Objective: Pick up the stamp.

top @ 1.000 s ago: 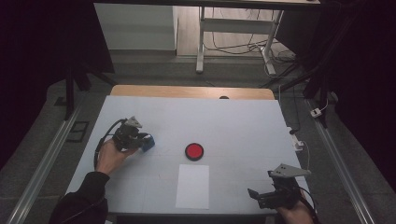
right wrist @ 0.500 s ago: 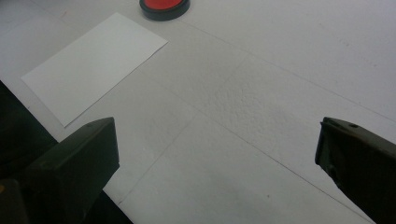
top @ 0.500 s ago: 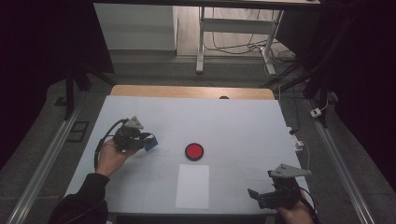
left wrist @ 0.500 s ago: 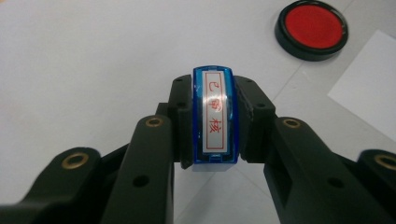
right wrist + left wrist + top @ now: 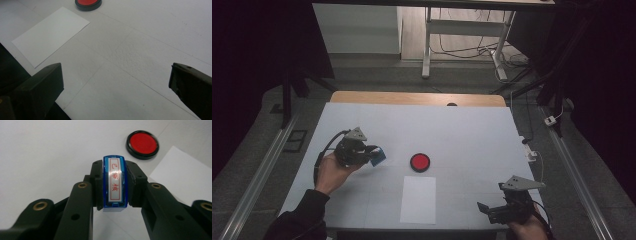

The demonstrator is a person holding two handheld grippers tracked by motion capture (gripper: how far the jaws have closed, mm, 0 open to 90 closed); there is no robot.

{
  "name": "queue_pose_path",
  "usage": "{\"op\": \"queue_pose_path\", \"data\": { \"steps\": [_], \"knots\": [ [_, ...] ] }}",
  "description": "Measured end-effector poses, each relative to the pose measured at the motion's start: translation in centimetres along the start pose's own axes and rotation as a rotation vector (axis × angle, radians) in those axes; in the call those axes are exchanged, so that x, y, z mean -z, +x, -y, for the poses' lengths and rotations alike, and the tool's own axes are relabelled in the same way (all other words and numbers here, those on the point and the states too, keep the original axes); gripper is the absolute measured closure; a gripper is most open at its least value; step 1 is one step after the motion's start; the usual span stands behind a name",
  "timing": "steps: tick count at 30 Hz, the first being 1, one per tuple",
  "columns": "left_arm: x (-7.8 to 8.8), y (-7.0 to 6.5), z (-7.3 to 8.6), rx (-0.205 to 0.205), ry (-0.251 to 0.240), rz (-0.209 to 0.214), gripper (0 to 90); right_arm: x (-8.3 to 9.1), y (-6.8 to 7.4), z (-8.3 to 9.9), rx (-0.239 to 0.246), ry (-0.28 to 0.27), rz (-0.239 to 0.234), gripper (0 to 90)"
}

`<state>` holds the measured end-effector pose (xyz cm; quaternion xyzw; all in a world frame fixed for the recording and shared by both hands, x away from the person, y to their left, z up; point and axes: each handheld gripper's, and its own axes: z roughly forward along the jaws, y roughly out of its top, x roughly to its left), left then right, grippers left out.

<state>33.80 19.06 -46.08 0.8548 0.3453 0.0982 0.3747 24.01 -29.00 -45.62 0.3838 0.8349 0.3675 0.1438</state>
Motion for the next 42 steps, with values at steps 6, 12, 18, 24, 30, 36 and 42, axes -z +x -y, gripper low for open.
{"op": "queue_pose_path", "data": {
  "steps": [6,12,18,24,30,36,42],
  "knots": [
    [0.3,-1.4,-0.6,-0.018,-0.011,0.034,70.1,0.0,0.0,0.0,0.001,0.000,0.000,0.0],
    [0.1,-2.8,-1.1,-0.056,-0.011,0.054,70.1,0.0,0.0,0.0,0.002,-0.001,0.000,0.0],
    [0.0,-4.1,-1.7,-0.071,-0.006,0.082,70.1,0.0,0.0,0.0,0.003,0.000,0.000,0.0],
    [0.0,-5.0,-2.1,-0.086,-0.017,0.112,70.1,0.0,0.0,0.0,0.003,-0.002,0.000,0.0],
    [0.2,-5.7,-2.4,-0.098,-0.044,0.153,70.1,0.0,0.1,0.0,0.007,-0.002,0.000,0.0],
    [0.1,-6.4,-2.7,-0.118,-0.057,0.194,70.1,0.0,0.1,0.0,0.008,-0.003,0.004,0.0],
    [0.1,-7.0,-3.0,-0.136,-0.076,0.235,70.1,0.0,0.1,0.0,0.006,-0.005,0.006,0.0]
  ]
}}
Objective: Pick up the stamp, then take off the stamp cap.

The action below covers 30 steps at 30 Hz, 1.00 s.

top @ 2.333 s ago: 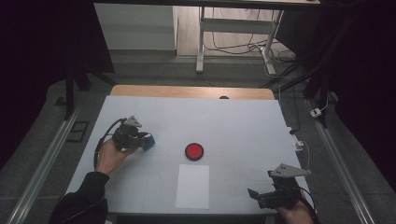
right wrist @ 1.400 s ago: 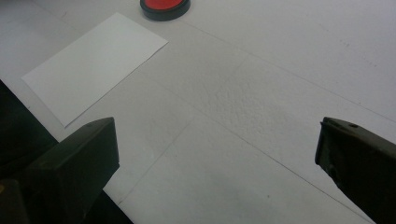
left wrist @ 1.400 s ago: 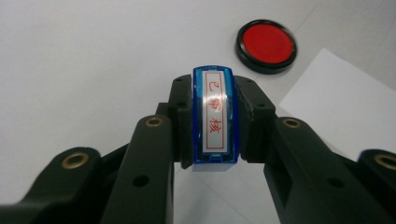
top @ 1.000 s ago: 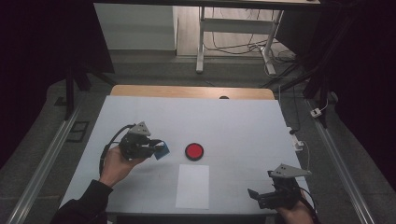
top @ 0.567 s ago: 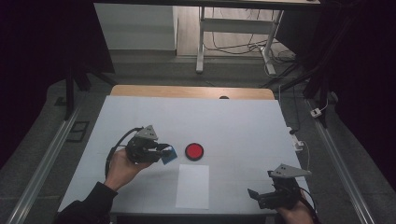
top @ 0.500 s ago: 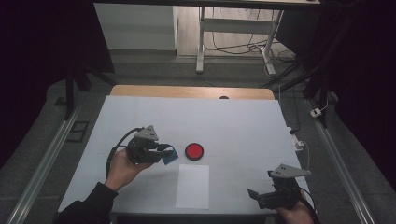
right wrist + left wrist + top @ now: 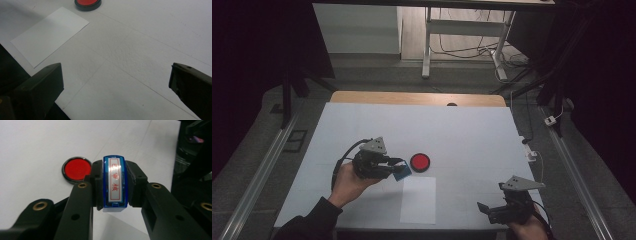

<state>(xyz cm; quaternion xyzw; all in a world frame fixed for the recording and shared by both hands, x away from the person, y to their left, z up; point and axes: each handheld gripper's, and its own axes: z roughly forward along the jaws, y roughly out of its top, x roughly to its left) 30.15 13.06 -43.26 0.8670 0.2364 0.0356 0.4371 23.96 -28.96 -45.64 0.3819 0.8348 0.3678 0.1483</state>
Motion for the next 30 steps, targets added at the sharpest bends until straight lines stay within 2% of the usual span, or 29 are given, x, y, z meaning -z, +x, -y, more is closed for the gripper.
{"op": "queue_pose_path", "data": {
  "steps": [15,21,30],
  "knots": [
    [-0.2,-1.6,-0.9,-0.047,-0.014,0.047,70.1,0.0,0.1,0.0,0.007,0.004,0.000,0.0],
    [-0.4,-2.3,-1.2,-0.063,-0.010,0.052,70.0,0.0,0.1,0.0,0.010,0.005,0.000,0.0],
    [-0.6,-2.3,-1.1,-0.075,-0.008,0.059,70.0,0.1,0.2,0.0,0.016,-0.007,0.008,0.0]
  ]
}}
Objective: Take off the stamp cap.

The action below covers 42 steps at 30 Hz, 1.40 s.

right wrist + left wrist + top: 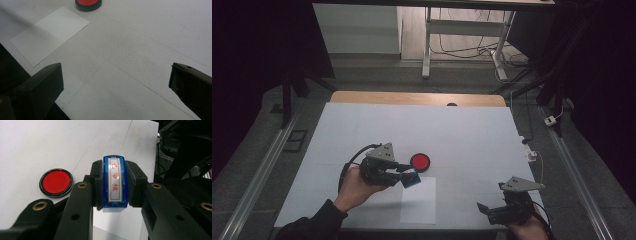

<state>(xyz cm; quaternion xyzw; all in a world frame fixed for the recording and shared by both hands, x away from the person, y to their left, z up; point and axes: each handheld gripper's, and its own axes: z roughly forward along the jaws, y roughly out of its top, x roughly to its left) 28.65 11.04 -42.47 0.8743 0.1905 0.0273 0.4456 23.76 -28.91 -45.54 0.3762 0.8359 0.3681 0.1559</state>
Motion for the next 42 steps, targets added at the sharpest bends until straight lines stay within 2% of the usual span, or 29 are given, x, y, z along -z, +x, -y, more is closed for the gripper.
{"op": "queue_pose_path", "data": {
  "steps": [8,12,28,30,32,42],
  "knots": [
    [-0.1,0.0,0.1,-0.015,-0.006,0.006,70.0,0.4,-0.1,0.0,-0.006,-0.038,0.001,0.0],
    [-0.1,0.0,0.1,-0.027,-0.009,0.006,70.0,0.3,-0.2,0.0,-0.012,-0.045,-0.022,0.0],
    [0.0,0.0,0.1,-0.045,-0.012,0.005,69.9,-0.2,0.9,-1.0,0.051,-0.073,-0.084,0.0],
    [0.0,0.0,0.1,-0.045,-0.014,0.006,69.9,-0.4,1.0,-1.1,0.072,-0.097,-0.106,0.0],
    [0.0,0.0,0.1,-0.046,-0.015,0.007,69.9,-0.7,1.3,-1.3,0.085,-0.096,-0.133,0.0],
    [0.1,0.0,0.1,-0.047,-0.020,0.014,69.9,-1.6,2.0,-1.8,0.090,-0.098,-0.206,0.0]
  ]
}}
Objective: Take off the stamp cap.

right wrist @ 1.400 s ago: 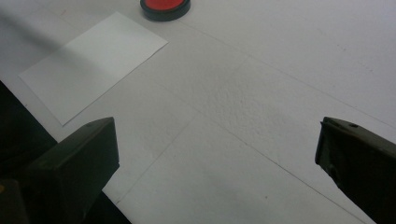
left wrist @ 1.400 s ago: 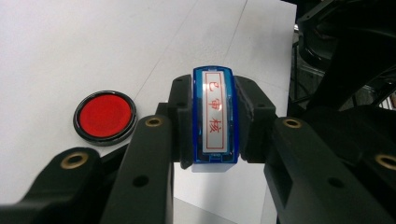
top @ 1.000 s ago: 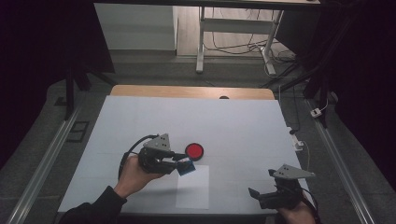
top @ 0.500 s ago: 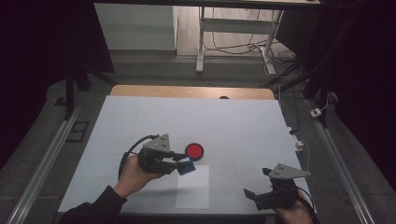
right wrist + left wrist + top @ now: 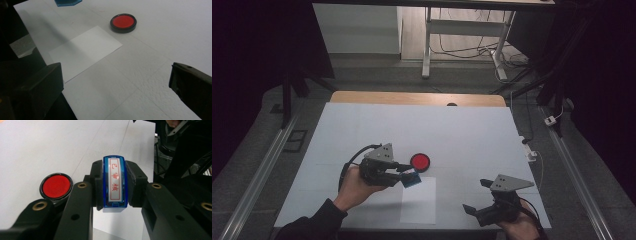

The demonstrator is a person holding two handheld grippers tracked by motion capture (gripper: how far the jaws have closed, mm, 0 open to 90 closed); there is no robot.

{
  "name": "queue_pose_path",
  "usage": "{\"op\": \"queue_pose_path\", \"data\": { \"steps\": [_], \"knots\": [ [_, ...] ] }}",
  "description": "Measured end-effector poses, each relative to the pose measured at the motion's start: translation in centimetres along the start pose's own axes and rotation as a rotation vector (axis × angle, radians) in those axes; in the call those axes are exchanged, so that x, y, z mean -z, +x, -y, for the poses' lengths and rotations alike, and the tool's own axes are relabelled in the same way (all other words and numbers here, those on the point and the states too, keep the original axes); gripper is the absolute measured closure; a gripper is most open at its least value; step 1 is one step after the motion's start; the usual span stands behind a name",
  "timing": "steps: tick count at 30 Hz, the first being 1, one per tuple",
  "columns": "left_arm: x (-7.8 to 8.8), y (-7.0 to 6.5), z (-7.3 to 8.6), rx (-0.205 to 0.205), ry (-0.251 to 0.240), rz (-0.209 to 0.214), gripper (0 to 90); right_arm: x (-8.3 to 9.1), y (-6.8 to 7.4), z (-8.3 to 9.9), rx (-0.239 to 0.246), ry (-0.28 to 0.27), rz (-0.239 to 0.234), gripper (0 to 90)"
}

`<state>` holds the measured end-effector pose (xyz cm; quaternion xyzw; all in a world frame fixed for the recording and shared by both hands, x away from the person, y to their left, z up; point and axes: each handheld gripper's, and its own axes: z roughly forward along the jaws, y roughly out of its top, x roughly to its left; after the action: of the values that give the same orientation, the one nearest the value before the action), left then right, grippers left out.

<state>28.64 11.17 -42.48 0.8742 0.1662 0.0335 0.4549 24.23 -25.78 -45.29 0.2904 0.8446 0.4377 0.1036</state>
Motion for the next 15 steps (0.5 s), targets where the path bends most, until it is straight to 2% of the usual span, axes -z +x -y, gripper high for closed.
{"op": "queue_pose_path", "data": {
  "steps": [15],
  "knots": [
    [0.1,0.0,-0.1,-0.011,-0.010,0.004,70.0,-1.9,0.9,-1.0,0.038,0.009,-0.073,0.0]
  ]
}}
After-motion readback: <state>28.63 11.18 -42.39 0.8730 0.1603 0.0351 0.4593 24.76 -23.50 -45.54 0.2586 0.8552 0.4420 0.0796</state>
